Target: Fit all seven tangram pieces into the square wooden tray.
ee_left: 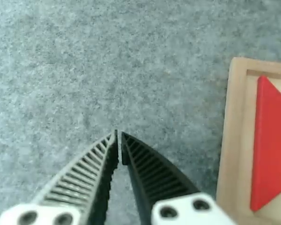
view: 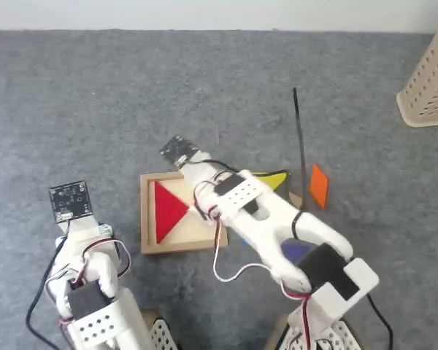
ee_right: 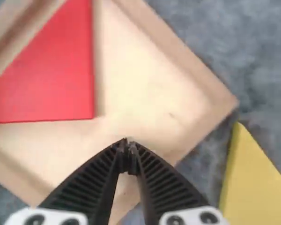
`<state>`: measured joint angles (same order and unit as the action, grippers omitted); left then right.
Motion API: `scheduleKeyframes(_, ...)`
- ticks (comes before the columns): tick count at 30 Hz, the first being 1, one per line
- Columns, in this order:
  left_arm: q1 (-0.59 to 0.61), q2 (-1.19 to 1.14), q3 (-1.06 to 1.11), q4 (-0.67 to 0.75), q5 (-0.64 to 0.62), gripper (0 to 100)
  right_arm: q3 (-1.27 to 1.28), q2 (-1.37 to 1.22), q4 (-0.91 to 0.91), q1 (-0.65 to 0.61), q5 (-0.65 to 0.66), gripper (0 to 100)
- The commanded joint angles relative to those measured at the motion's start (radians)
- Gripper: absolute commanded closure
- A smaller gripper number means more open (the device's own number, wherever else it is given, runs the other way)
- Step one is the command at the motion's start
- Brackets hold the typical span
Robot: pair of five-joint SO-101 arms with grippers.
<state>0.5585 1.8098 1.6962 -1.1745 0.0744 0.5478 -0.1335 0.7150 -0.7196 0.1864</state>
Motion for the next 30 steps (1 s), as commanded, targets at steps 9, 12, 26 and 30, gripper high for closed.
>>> scheduleKeyframes(9, -0.005, 0.008, -0.010, -0.006, -0.014, 99, 0.000, 0.024, 0.094, 0.182, 0.012, 98.9)
scheduleKeyframes(12, -0.005, 0.008, -0.010, -0.006, -0.014, 99, 0.000, 0.025, 0.097, 0.206, 0.012, 98.9)
scheduleKeyframes(26, -0.005, 0.008, -0.010, -0.006, -0.014, 99, -0.002, 0.101, 0.053, 0.099, 0.017, 98.6)
scheduleKeyframes(30, -0.005, 0.008, -0.010, -0.006, -0.014, 99, -0.002, 0.036, 0.012, 0.025, 0.018, 98.6)
